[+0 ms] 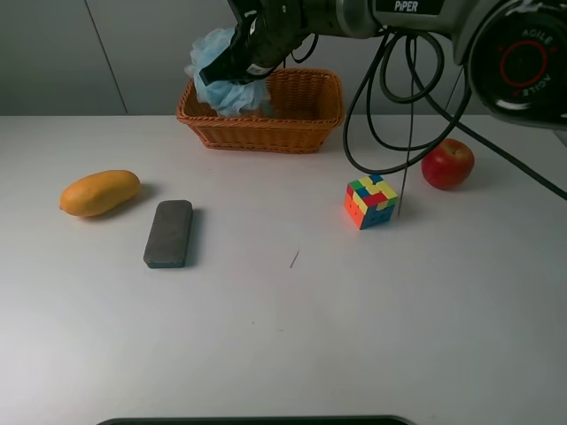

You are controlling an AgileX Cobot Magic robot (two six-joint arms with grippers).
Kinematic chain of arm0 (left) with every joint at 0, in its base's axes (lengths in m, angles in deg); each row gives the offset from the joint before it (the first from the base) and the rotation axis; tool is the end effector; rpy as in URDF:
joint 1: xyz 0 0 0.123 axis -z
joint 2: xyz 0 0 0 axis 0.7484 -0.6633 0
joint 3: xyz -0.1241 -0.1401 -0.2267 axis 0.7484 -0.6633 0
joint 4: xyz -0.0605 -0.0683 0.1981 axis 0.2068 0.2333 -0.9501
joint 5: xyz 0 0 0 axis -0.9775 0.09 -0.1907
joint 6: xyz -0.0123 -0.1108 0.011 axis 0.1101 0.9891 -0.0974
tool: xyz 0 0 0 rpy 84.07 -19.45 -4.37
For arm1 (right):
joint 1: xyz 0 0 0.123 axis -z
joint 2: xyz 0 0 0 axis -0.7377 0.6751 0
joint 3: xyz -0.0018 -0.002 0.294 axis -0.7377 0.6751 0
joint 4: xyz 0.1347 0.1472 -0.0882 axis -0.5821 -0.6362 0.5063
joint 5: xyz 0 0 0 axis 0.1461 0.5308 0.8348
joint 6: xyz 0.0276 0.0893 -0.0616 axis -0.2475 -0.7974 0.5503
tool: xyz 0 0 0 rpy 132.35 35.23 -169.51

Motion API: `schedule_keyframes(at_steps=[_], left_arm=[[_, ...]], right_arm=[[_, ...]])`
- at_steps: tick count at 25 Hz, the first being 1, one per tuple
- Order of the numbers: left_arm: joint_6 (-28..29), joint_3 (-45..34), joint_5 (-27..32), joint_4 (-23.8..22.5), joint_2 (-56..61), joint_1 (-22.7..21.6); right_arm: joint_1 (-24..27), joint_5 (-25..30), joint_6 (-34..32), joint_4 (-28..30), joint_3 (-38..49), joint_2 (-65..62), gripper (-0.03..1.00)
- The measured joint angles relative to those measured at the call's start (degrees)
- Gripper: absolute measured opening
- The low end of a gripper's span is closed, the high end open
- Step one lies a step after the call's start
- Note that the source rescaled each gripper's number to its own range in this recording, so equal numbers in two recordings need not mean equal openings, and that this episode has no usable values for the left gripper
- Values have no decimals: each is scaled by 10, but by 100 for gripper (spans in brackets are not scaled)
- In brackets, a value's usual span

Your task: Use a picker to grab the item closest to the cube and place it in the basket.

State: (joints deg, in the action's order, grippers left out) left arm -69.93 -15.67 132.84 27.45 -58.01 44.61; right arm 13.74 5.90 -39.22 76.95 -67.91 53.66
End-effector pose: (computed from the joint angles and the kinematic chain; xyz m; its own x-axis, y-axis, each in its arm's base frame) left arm -0.0306 0.0156 0.2525 -0.4438 -0.1486 -0.8837 -0.2608 0.9649 -0.0312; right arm 0.4422 0.2944 0.1857 -0.5258 -0.4516 -0.7208 -0.5948 0.8010 -0.0680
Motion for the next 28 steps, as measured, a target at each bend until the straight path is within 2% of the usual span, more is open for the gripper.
schedule_keyframes(at_steps=[2,4,5,6,11,15,22,28], left_arm=[[0,0,0,0,0,0],[0,0,0,0,0,0],[0,0,0,0,0,0],[0,0,0,0,0,0],[0,0,0,0,0,0],[0,0,0,0,0,0],[0,0,0,0,0,0],[0,0,0,0,0,0]], right_arm=[[0,2,0,7,0,0,34],[0,2,2,10,-1,0,83],[0,2,2,10,-1,0,92],[0,2,3,10,-1,0,96],[0,4,4,10,-1,0,100],[0,26,10,10,-1,-6,100],[1,126,24,44,-1,-123,100],[32,247,30,72,-1,-292,100]])
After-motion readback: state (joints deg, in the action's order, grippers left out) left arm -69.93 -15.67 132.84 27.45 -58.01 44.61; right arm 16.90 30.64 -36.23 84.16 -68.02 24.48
